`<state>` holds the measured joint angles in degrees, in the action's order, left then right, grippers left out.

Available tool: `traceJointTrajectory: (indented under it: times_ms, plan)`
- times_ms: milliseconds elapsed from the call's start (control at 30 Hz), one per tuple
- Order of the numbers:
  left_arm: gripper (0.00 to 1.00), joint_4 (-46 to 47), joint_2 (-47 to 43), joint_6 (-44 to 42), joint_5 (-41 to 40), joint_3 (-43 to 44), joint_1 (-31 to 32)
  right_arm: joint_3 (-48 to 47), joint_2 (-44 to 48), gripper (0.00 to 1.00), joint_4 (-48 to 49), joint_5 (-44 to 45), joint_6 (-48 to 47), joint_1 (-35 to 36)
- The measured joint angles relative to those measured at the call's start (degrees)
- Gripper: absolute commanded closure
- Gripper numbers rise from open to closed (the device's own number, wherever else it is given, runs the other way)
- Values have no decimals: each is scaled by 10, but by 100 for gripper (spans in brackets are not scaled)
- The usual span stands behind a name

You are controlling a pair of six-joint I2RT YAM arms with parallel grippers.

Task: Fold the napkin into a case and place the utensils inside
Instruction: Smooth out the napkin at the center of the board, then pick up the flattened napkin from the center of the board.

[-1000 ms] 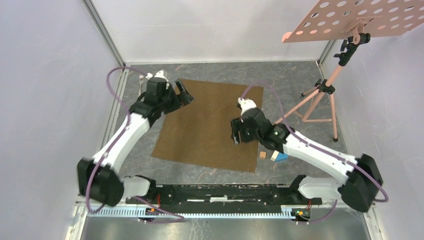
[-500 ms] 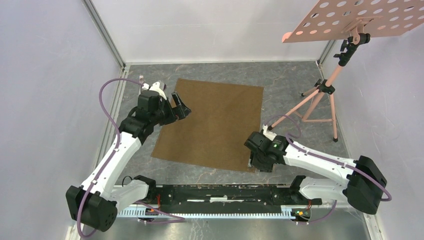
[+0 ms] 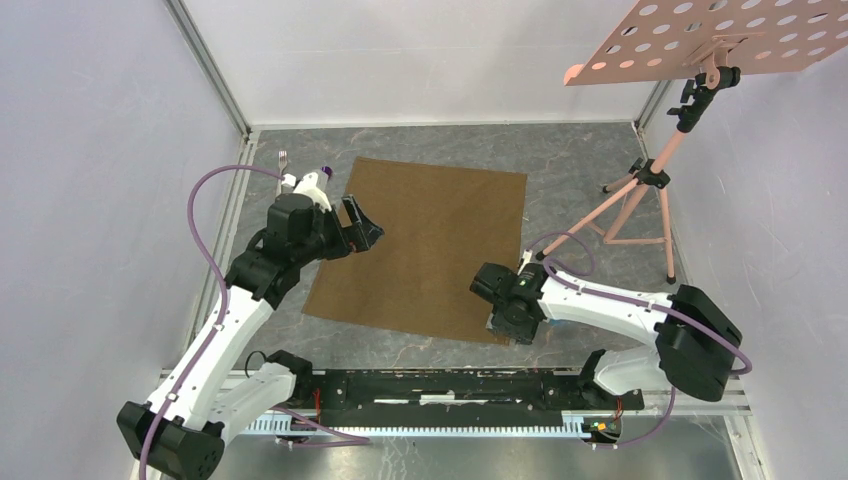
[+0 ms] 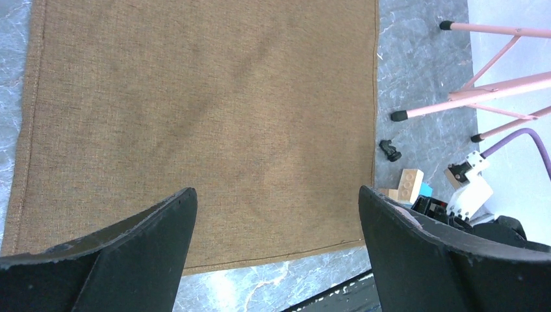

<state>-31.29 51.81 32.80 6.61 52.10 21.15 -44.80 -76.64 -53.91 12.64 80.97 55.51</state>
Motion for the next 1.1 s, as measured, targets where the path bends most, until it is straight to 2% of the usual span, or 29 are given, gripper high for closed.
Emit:
traceJointTrajectory:
  times_ms: [633,733,933,1033,1100]
  plan:
    - [0,-35,-20,-11,-9,0,12,0,-63,49,19,-2,28,0]
    - [0,-49,-24,-11,-23,0,12,3,-74,57,28,-7,31,0]
    - [0,-79,-41,-9,-70,1,12,15,-67,84,61,-7,41,0]
    - [1,-97,-47,8,-104,1,12,31,-50,90,80,-3,43,2]
    - [5,-112,-44,30,-131,1,12,41,-38,95,87,2,42,3]
